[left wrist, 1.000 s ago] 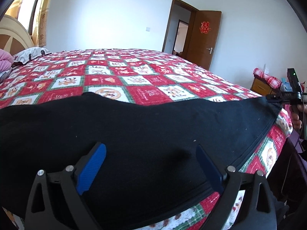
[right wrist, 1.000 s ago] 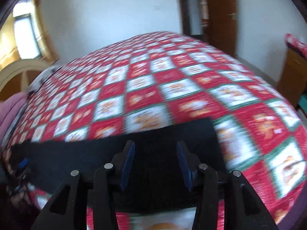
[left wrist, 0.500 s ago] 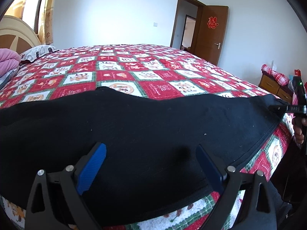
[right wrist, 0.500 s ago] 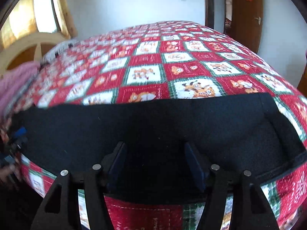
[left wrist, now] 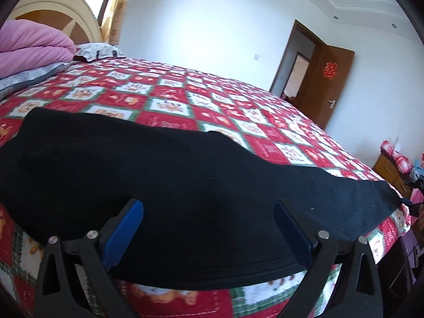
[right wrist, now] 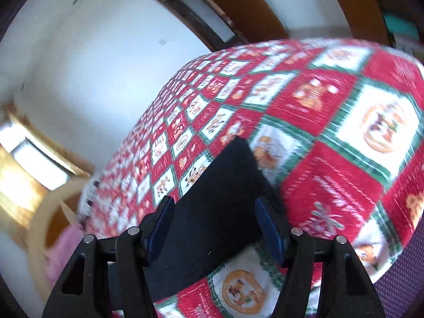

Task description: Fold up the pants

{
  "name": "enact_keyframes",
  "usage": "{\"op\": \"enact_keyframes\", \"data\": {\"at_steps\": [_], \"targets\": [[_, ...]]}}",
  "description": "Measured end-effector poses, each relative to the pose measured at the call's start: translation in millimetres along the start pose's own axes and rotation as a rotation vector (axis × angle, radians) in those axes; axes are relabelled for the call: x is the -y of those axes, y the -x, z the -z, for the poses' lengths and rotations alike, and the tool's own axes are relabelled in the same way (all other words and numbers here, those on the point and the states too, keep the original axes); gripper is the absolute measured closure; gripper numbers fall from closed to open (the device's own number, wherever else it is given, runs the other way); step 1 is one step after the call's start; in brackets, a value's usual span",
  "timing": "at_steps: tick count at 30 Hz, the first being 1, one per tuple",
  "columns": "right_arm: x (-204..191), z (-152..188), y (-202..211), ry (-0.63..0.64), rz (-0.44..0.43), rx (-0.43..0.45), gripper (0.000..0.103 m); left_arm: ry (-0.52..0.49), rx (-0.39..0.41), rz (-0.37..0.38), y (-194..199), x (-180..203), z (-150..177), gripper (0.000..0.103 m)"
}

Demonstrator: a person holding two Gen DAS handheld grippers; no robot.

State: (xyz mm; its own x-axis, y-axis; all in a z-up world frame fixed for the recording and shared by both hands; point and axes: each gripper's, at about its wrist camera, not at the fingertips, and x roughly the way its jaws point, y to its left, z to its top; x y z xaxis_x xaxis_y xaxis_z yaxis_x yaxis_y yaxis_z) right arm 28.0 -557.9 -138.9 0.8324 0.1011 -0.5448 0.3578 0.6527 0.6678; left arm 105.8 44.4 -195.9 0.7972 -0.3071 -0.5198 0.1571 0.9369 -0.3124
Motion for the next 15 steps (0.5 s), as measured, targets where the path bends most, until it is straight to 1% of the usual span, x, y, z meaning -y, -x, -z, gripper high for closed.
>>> {"op": "enact_keyframes", "data": {"at_steps": [2,6,9,11,12,13,15], "targets": [[8.1,0.7,7.3,-0.044,-0.008,0.006,0.038,-0.014,0.004,-0.009,-2.2,1.1,2.8,0.002],[6.4,2.9,20.0,-0.049,0.03,0.041,0.038,-0.064,0.01,-0.042,-3.4,7.3,7.0,0.001],[8.4,2.7,16.9,-0.068,0.04,0.015,0.038,-0.065,0.016,-0.04,-2.4,5.5,8.1,0.0],[10.0,4.4,10.0,-0.058,0.048,-0.008,0.038,-0.06,0.019,-0.036,-1.7,4.2,8.5,0.0],[10.9,5.6,5.5,-0.056,0.039,-0.012,0.038,-0.058,0.021,-0.034,-1.5,3.7,8.5,0.0],[12.6,7.7,0.9,-0.061,0.005,-0.002,0.038,-0.058,0.022,-0.034,-1.2,3.5,8.8,0.0],[15.5,7.4,-5.6,-0.05,-0.005,0.008,0.041,-0.061,0.024,-0.035,-1.5,3.9,9.2,0.0]]}}
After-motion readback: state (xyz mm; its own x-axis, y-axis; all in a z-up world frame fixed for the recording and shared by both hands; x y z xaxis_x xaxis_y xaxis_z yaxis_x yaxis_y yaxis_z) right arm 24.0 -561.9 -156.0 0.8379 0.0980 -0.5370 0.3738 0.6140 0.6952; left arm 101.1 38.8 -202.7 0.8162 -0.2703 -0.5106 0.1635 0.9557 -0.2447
